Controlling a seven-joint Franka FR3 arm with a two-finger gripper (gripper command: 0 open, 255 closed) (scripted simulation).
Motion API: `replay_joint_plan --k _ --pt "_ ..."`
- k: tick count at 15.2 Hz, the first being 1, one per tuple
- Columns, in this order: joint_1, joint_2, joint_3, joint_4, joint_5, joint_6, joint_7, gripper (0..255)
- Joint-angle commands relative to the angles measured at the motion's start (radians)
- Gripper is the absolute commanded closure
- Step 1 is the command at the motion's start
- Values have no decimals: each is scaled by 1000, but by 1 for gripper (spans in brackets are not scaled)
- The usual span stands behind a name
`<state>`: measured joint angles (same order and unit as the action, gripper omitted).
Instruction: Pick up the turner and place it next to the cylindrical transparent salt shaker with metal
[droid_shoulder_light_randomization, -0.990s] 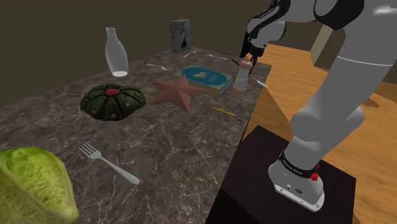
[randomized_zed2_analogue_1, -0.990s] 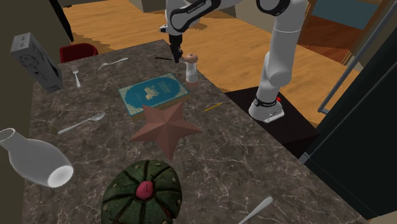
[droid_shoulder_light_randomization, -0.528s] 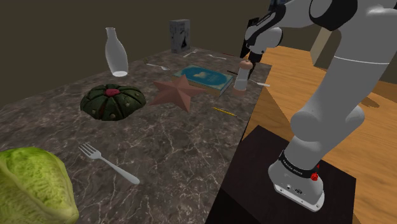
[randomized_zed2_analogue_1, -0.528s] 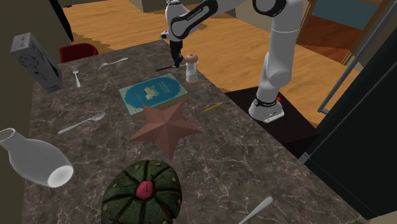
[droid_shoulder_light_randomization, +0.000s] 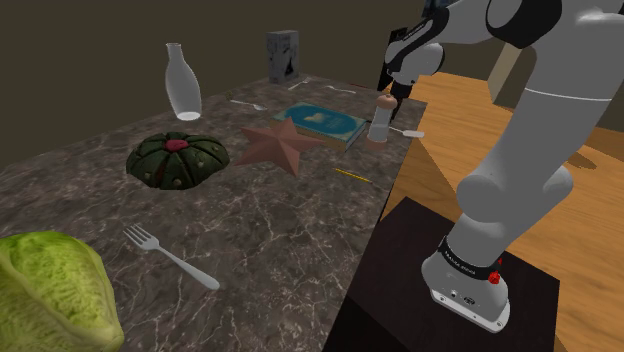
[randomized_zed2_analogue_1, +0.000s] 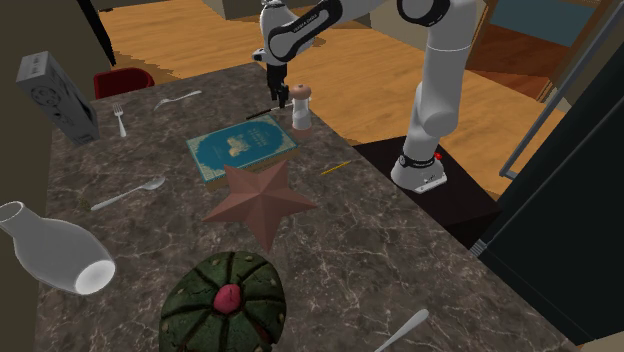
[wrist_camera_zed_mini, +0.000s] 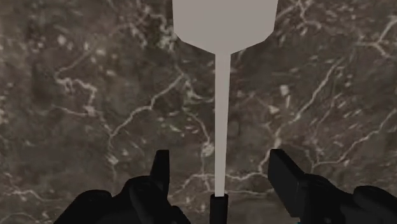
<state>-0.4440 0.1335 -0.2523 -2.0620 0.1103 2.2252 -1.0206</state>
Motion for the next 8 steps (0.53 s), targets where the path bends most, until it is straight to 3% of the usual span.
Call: replay_joint_plan --k 1,4,8 --pt "0 0 0 0 0 0 0 0" --pt "0 0 0 0 0 0 0 0" --pt "0 -60 -5 59 -25 -116 17 0"
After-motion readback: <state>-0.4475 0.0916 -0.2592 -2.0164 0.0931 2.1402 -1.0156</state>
